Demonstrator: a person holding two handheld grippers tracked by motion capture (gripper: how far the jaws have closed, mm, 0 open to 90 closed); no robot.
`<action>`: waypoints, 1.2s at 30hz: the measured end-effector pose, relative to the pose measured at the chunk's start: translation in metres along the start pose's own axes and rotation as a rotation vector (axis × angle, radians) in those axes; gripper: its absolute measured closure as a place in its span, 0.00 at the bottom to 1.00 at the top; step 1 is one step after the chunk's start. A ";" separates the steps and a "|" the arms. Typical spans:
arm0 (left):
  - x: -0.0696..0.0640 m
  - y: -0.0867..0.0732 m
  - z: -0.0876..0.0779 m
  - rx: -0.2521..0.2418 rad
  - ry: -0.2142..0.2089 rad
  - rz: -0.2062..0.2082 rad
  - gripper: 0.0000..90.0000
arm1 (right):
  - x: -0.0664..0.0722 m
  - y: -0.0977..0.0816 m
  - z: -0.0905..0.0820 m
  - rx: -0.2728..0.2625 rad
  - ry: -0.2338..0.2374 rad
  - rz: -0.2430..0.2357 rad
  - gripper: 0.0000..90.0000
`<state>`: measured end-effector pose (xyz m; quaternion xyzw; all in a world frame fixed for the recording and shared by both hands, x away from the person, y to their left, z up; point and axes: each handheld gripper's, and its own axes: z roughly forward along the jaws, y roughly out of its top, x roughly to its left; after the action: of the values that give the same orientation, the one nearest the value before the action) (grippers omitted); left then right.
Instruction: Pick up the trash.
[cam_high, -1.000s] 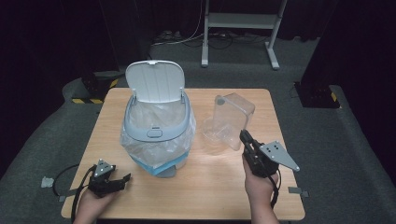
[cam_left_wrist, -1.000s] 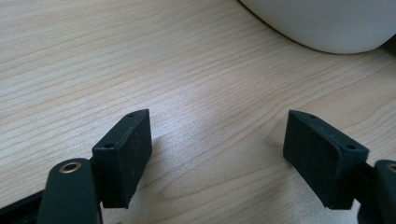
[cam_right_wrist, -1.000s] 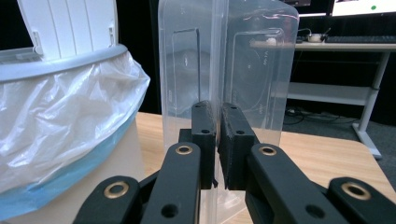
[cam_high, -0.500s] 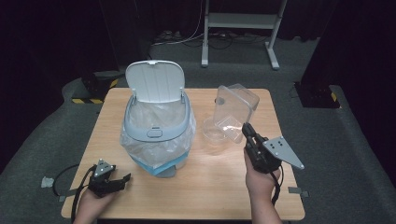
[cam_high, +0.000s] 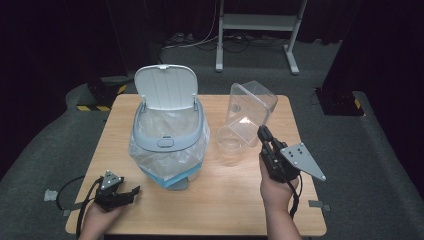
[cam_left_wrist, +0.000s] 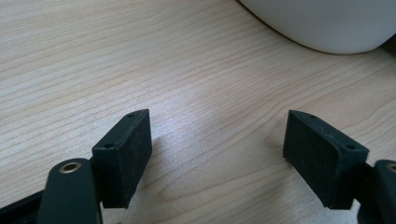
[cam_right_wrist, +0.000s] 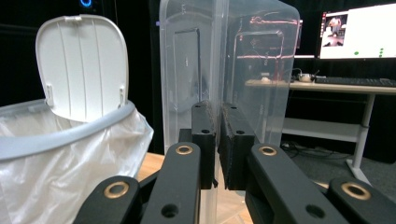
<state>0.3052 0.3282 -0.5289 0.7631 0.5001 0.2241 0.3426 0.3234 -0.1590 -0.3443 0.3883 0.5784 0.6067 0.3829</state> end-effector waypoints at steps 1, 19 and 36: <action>0.000 0.000 0.000 0.000 0.000 0.000 0.26 | 0.001 0.001 0.000 -0.002 0.000 -0.001 0.95; 0.000 0.000 0.000 0.000 0.000 0.000 0.26 | 0.026 0.032 0.014 -0.076 0.060 -0.021 0.95; 0.000 0.000 0.000 0.000 -0.003 0.002 0.26 | 0.058 0.048 0.035 -0.091 0.144 -0.050 0.95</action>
<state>0.3049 0.3283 -0.5289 0.7639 0.4990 0.2234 0.3430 0.3311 -0.0933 -0.2932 0.3115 0.5855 0.6491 0.3726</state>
